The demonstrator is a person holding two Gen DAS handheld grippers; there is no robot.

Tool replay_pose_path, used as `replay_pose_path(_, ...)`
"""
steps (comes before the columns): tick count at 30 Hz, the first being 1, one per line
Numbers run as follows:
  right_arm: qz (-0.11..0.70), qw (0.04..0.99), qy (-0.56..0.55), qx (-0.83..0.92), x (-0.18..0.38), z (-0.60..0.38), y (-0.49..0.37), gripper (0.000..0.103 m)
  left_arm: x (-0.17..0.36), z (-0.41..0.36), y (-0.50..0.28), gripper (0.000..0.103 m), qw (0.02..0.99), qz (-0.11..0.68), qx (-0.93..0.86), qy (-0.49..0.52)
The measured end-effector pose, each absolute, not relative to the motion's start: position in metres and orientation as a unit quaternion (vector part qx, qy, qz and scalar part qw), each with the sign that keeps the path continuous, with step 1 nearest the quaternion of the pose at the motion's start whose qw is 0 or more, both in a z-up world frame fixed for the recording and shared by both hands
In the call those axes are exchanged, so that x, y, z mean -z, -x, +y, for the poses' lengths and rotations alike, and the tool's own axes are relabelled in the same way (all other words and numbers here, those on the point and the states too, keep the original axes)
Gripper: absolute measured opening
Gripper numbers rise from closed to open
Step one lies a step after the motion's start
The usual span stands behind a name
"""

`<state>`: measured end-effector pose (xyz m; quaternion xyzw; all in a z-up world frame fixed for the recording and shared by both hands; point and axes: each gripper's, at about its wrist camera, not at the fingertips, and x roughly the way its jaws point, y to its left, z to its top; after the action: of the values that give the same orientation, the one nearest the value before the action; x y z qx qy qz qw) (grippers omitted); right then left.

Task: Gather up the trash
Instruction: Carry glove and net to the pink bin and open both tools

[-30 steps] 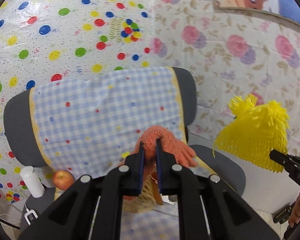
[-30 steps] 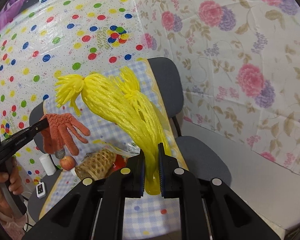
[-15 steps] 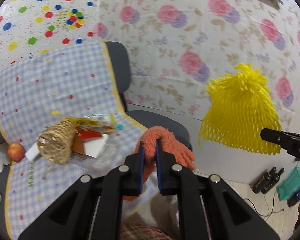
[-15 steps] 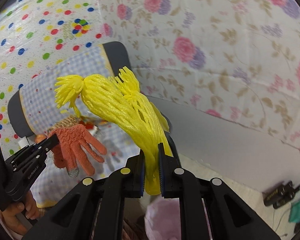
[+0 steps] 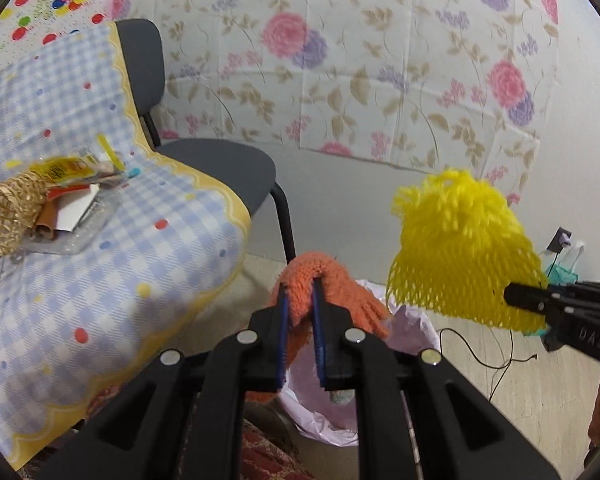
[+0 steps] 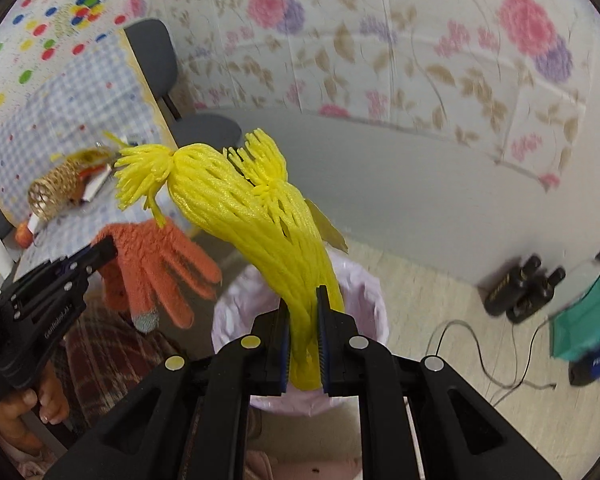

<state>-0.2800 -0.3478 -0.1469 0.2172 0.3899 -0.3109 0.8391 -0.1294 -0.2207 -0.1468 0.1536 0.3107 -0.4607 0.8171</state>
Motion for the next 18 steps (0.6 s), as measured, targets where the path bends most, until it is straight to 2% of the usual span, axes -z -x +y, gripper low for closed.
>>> replay_pose_path(9, 0.421, 0.816, -0.243, 0.314, 0.185, -0.369, 0.269, 0.016, 0.176, -0.251, 0.111, 0.013, 0.790, 0.364, 0.463, -0.173)
replay_pose_path(12, 0.425, 0.811, -0.260, 0.306, 0.195, -0.376, 0.262, 0.019, 0.180, -0.257, 0.104, 0.025, 0.781, 0.377, 0.469, -0.169)
replay_pose_path(14, 0.427, 0.808, -0.262, 0.311, 0.200, -0.381, 0.259, 0.027, 0.179, -0.259, 0.100, 0.042, 0.778, 0.381, 0.471, -0.164)
replay_pose_path(15, 0.429, 0.806, -0.262, 0.313, 0.202, -0.382, 0.257, 0.036, 0.177, -0.258, 0.098, 0.046, 0.779, 0.380, 0.472, -0.159)
replay_pose_path(16, 0.430, 0.805, -0.262, 0.313, 0.202, -0.383, 0.257, 0.040, 0.174, -0.256, 0.096, 0.051, 0.781, 0.378, 0.473, -0.156)
replay_pose_path(18, 0.429, 0.805, -0.261, 0.316, 0.202, -0.384, 0.257, 0.041, 0.169, -0.253, 0.094, 0.051, 0.787, 0.372, 0.467, -0.155)
